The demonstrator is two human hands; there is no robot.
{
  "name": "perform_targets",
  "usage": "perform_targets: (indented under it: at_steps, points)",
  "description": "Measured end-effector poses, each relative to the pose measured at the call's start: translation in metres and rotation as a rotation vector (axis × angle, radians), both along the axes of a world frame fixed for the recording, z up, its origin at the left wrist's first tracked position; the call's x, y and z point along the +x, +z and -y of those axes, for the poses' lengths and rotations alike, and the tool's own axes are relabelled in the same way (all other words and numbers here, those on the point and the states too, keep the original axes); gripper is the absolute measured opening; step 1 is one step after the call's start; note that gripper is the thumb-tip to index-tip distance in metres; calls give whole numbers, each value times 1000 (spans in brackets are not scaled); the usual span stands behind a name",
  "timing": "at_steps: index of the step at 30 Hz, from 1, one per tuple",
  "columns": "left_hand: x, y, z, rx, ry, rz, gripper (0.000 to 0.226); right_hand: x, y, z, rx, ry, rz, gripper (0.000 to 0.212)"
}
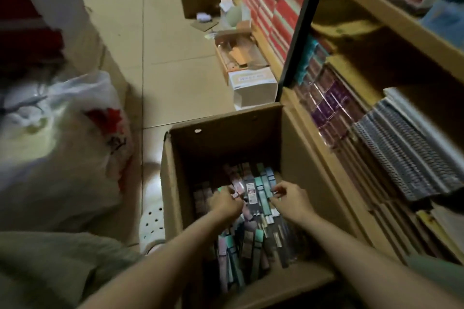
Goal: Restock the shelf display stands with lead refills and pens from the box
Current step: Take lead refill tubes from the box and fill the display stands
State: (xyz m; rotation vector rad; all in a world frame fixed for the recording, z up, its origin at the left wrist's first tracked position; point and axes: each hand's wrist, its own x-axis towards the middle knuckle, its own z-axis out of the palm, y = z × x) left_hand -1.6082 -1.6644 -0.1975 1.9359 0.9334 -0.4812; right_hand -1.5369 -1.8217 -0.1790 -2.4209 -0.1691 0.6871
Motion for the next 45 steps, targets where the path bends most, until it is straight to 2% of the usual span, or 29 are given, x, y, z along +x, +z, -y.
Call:
perform_targets:
  at_steps: [4, 11, 18, 26, 31, 34, 36, 38, 42, 45]
  points:
    - [-7, -39, 25, 13, 296, -33, 58, 1, -35, -12, -18, -67, -100, 22]
    - [7, -75, 25, 102, 555, 14, 54, 9, -75, -31, -90, -28, -76, 30]
    - [17, -89, 19, 173, 647, 50, 31, 13, -90, -51, -215, -35, 45, 41]
    - [24, -81, 21, 96, 739, 33, 26, 9, -95, -60, -114, -148, -35, 22]
    - [15, -65, 21, -97, 894, 119, 24, 9, -84, -47, 196, -340, -155, 28]
    - [9, -55, 26, -365, 927, 181, 23, 5, -73, -37, 388, -282, -321, 28]
    - [9, -48, 30, -543, 929, 230, 20, 1, -69, -35, 421, -189, -368, 29]
    - [8, -42, 34, -633, 905, 280, 22, -2, -67, -39, 435, -170, -334, 27]
    - [9, -39, 33, -653, 881, 342, 26, -6, -67, -49, 462, -116, -312, 25]
    - [13, -43, 25, -682, 936, 323, 31, 10, -69, -53, 396, -5, -333, 18]
